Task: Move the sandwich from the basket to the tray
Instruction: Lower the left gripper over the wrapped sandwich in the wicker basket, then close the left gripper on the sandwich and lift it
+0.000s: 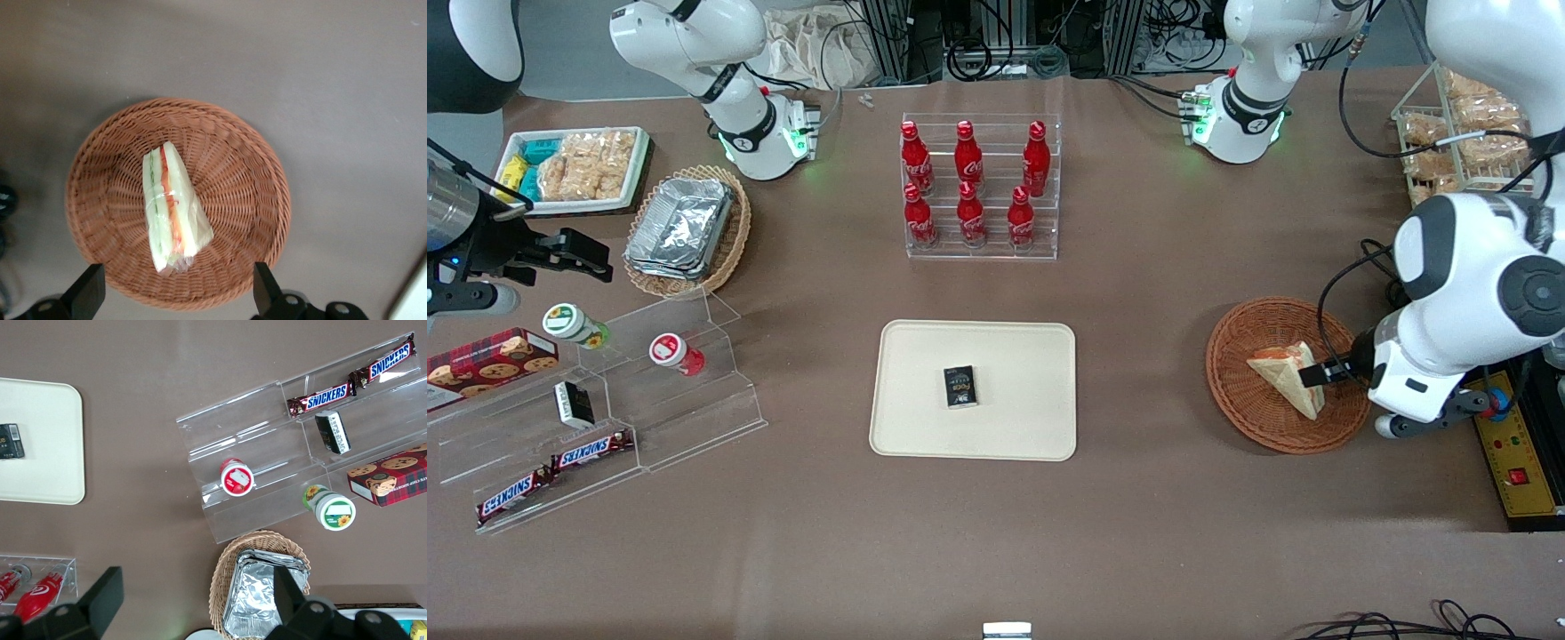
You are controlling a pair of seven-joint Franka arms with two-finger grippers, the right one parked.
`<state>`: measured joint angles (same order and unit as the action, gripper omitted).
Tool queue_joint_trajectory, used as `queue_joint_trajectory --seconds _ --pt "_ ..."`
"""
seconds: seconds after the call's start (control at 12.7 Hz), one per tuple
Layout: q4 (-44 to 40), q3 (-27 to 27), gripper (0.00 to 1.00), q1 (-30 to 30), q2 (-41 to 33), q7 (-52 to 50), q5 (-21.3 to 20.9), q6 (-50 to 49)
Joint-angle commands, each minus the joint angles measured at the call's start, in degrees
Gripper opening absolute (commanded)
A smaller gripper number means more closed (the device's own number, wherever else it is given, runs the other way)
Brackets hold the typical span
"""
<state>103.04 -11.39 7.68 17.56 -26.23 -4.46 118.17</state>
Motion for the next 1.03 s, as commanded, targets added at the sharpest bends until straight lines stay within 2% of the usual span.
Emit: queue_joint_trajectory --seconds 0.0,0.24,0.87,0.95 --pt "8.6 -0.4 1.00 2.4 -1.0 -6.1 -0.8 10.1" --pt "13.3 0.0 1.00 3.0 0.1 -12.9 -0.8 17.7" --pt "15.4 0.1 1.00 3.0 4.4 -16.6 -0.8 18.7" --pt "14.3 0.1 0.74 2.9 5.5 -18.8 -0.8 18.7"
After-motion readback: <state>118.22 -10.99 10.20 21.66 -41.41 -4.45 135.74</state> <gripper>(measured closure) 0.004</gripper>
